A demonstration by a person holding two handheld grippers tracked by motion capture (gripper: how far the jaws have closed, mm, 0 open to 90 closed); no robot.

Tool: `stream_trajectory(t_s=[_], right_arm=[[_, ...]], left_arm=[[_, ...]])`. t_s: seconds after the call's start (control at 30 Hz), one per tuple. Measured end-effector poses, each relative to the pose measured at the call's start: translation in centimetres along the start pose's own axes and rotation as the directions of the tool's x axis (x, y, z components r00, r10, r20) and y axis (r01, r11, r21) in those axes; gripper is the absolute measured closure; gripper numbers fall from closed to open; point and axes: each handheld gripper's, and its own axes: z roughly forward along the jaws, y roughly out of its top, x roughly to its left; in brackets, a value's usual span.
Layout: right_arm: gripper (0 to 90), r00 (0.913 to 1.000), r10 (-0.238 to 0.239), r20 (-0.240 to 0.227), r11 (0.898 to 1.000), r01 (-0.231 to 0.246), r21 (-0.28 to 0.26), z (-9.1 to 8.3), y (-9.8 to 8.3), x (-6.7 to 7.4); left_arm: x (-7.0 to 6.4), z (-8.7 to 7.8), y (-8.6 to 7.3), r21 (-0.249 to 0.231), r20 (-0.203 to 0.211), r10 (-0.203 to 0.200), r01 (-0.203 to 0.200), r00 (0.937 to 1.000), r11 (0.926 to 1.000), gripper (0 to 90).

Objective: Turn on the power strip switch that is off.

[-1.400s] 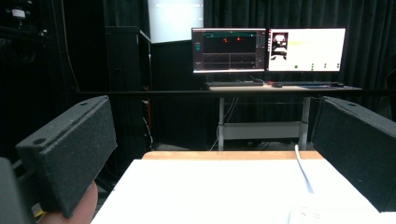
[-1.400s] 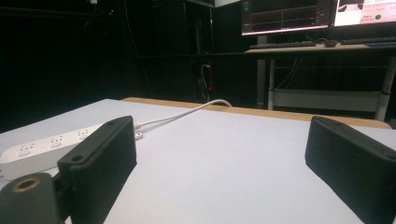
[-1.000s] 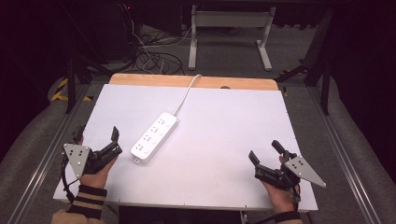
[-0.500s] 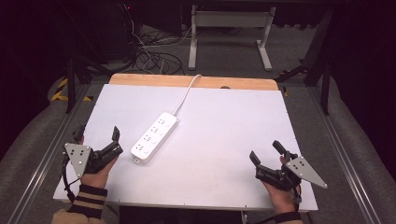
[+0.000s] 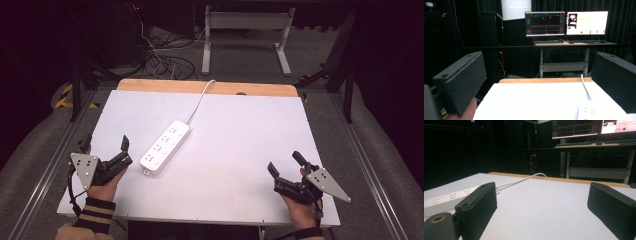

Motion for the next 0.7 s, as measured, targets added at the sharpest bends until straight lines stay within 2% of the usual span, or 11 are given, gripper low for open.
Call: stream_trajectory(t_s=[0.7], right_arm=[[9.2,0.9999,-0.01,-0.001,1.0,0.01,-0.01,-0.31,0.31,0.67]], left_arm=[[0.09,-0.31,0.07,0.005,-0.001,-0.003,0.003,1.0,1.0,0.4]])
